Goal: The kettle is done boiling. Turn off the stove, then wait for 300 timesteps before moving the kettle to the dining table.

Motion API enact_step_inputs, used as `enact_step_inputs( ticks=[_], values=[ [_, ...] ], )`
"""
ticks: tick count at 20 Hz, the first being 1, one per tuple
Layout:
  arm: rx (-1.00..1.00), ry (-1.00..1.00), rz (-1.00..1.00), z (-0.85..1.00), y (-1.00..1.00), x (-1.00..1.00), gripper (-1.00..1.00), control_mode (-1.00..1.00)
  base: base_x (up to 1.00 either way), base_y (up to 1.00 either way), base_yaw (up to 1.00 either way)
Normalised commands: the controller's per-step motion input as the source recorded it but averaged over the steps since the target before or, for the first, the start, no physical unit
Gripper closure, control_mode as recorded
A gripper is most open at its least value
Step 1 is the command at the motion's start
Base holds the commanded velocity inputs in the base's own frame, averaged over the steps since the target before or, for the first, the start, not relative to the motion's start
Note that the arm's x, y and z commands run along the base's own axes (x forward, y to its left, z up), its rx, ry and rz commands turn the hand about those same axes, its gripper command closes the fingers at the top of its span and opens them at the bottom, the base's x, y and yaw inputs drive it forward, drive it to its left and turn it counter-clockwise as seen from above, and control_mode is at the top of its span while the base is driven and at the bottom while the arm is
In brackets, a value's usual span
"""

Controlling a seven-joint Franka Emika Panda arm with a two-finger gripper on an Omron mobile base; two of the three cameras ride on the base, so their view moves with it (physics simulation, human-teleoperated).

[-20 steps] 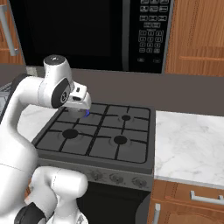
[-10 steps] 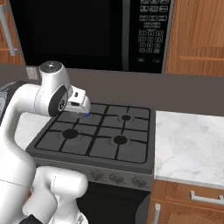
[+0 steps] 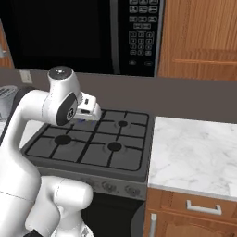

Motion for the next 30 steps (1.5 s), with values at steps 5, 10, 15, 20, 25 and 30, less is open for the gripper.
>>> enact_step_inputs(
  ticks=[5,10,15,20,25,30],
  values=[
    [0.0,0.0,0.0,0.0,0.0,0.0,-1.0,1.0,0.0,-0.5,0.03],
    [0.0,0.0,0.0,0.0,0.0,0.0,-1.0,1.0,0.0,-0.43,0.03],
    [0.0,0.0,0.0,0.0,0.0,0.0,-1.0,1.0,0.0,-0.3,0.03],
    [0.0,0.0,0.0,0.0,0.0,0.0,-1.0,-1.0,0.0,0.0,0.0],
    [-0.05,0.0,0.02,0.0,0.3,-0.01,-1.0,-1.0,0.0,0.0,0.0],
    [-0.07,-0.03,0.06,-0.05,0.46,-0.11,-1.0,-1.0,0.0,0.0,0.0]
  ],
)
